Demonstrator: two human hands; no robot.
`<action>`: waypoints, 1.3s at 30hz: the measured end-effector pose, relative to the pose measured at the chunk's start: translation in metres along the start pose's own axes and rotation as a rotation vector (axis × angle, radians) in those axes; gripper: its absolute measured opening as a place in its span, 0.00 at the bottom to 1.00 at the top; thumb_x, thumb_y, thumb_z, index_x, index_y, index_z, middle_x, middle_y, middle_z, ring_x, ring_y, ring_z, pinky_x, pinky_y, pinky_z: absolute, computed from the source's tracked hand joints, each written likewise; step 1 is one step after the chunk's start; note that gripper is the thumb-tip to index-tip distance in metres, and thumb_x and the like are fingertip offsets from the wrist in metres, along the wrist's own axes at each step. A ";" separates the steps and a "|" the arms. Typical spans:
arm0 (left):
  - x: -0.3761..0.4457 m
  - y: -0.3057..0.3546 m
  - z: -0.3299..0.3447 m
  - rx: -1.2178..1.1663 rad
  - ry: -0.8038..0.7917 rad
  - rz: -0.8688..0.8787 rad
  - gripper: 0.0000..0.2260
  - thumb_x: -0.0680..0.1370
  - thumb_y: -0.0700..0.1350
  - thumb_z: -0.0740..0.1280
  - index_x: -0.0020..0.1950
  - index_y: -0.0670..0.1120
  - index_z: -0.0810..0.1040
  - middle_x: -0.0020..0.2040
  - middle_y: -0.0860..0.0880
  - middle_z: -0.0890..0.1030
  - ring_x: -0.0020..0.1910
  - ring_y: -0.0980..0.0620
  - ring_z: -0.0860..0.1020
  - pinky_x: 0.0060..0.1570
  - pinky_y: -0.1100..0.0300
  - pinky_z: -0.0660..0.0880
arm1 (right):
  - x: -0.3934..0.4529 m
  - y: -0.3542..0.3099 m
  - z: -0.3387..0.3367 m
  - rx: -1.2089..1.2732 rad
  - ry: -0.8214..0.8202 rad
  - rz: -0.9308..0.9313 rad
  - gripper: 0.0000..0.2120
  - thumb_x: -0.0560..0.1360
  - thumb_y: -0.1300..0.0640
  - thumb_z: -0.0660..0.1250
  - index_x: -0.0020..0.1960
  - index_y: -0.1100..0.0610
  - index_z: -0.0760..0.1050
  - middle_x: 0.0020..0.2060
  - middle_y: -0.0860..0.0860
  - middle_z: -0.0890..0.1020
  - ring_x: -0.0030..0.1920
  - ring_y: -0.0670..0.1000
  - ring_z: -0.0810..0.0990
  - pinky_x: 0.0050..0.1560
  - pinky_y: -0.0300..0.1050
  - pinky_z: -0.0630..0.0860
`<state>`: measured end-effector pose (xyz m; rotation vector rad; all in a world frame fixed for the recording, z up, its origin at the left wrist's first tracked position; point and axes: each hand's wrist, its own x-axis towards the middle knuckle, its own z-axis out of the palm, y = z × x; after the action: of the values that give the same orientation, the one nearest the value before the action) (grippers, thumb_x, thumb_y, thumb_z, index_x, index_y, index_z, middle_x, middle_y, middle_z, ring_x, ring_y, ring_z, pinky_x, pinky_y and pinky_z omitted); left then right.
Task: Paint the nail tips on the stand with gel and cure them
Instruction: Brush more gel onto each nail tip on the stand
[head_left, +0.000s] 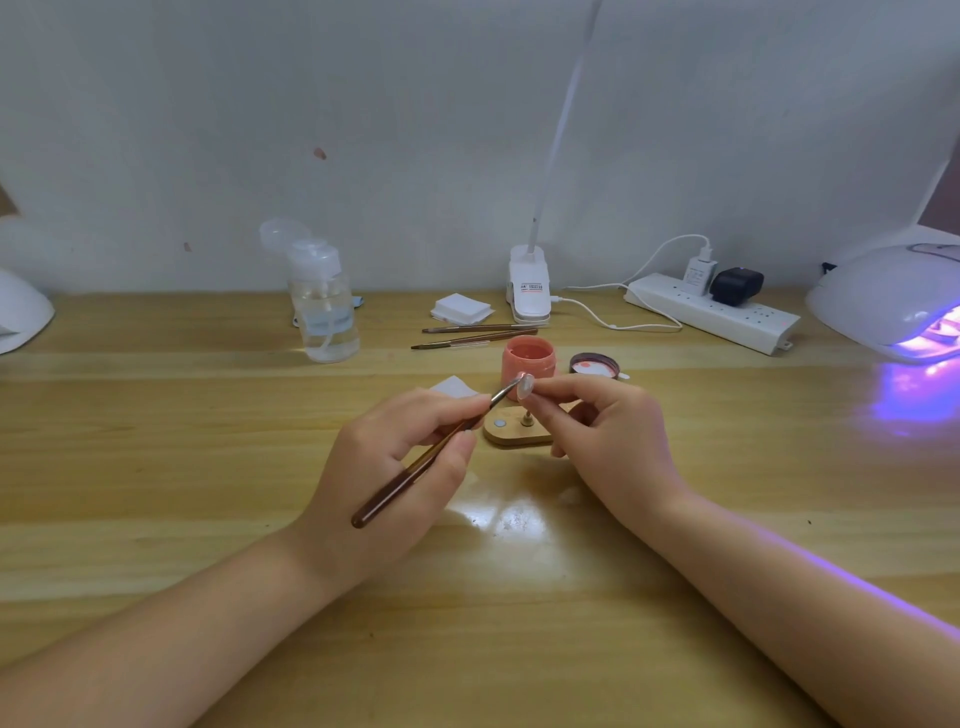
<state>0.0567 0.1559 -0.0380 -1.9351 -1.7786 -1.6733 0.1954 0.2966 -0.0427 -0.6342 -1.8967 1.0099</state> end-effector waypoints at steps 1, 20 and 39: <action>0.000 0.000 0.000 0.000 -0.001 0.001 0.12 0.77 0.43 0.66 0.58 0.44 0.82 0.50 0.50 0.84 0.50 0.51 0.82 0.51 0.58 0.77 | 0.000 0.000 0.000 -0.002 0.000 -0.005 0.05 0.73 0.57 0.73 0.47 0.54 0.85 0.33 0.45 0.83 0.24 0.44 0.74 0.31 0.32 0.71; -0.002 0.003 -0.002 -0.103 0.047 -0.057 0.12 0.75 0.48 0.62 0.54 0.48 0.81 0.47 0.52 0.84 0.48 0.51 0.83 0.49 0.55 0.79 | 0.001 0.008 0.002 -0.091 0.006 -0.142 0.04 0.73 0.59 0.73 0.48 0.55 0.85 0.34 0.45 0.82 0.27 0.45 0.74 0.32 0.32 0.69; -0.001 0.003 0.001 -0.051 0.005 0.000 0.11 0.76 0.39 0.67 0.58 0.47 0.81 0.49 0.51 0.84 0.48 0.53 0.82 0.49 0.57 0.78 | 0.002 0.006 0.002 -0.088 0.011 -0.072 0.04 0.73 0.58 0.73 0.48 0.56 0.83 0.37 0.46 0.83 0.30 0.43 0.75 0.36 0.44 0.76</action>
<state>0.0597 0.1548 -0.0377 -1.9492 -1.7506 -1.7392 0.1929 0.3005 -0.0469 -0.6160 -1.9491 0.8801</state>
